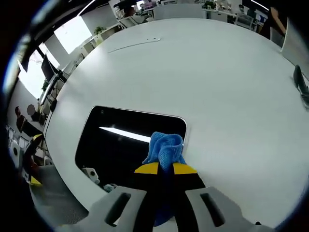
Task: Wipe the mirror surface with the cleaning cloth until all visible marks leave the cleaned area.
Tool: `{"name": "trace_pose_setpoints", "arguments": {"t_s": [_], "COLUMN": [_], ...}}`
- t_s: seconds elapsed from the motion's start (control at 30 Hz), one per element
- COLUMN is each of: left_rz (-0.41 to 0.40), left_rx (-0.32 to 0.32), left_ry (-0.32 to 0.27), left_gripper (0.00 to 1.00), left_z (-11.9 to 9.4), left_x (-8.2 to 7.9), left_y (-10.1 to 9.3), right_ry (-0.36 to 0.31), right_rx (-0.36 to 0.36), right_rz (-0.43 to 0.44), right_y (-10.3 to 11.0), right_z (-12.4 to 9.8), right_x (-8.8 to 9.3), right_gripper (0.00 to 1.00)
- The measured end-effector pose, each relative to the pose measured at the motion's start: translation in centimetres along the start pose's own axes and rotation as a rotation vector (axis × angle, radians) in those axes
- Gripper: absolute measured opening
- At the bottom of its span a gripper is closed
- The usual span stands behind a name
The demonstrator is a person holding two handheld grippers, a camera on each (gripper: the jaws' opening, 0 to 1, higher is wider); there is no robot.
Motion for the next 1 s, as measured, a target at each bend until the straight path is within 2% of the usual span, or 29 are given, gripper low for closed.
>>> {"name": "trace_pose_setpoints", "arguments": {"t_s": [0.33, 0.57, 0.67, 0.77, 1.0], "left_rz": [0.006, 0.005, 0.007, 0.009, 0.023], "left_rx": [0.023, 0.018, 0.005, -0.001, 0.004], "left_ry": [-0.039, -0.033, -0.034, -0.030, -0.051], "left_gripper": [0.99, 0.99, 0.99, 0.99, 0.99], "left_z": [0.1, 0.0, 0.0, 0.0, 0.0], "left_x": [-0.3, -0.3, -0.4, -0.3, -0.5], "left_y": [-0.2, -0.2, -0.2, -0.1, -0.2], "right_ry": [-0.003, -0.001, -0.011, -0.028, -0.028], "right_rx": [0.017, 0.031, 0.038, 0.050, 0.061], "right_rz": [0.026, 0.022, 0.040, 0.019, 0.013], "right_y": [-1.0, -0.8, -0.8, -0.7, -0.3], "right_z": [-0.2, 0.1, 0.1, 0.0, -0.2], "right_x": [0.5, 0.4, 0.4, 0.6, 1.3], "right_gripper": [0.03, 0.03, 0.03, 0.02, 0.02]}}
Point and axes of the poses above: the point that each gripper's makers call its tool centre point, and the gripper's own axes: z roughly forward along the fingers, y roughly to its left, x roughly out of its underside, the point moved 7 cm from there along -z, roughly backward along the fingers, and after that the axes turned 2 degrees about x, right-handed, at the moved point
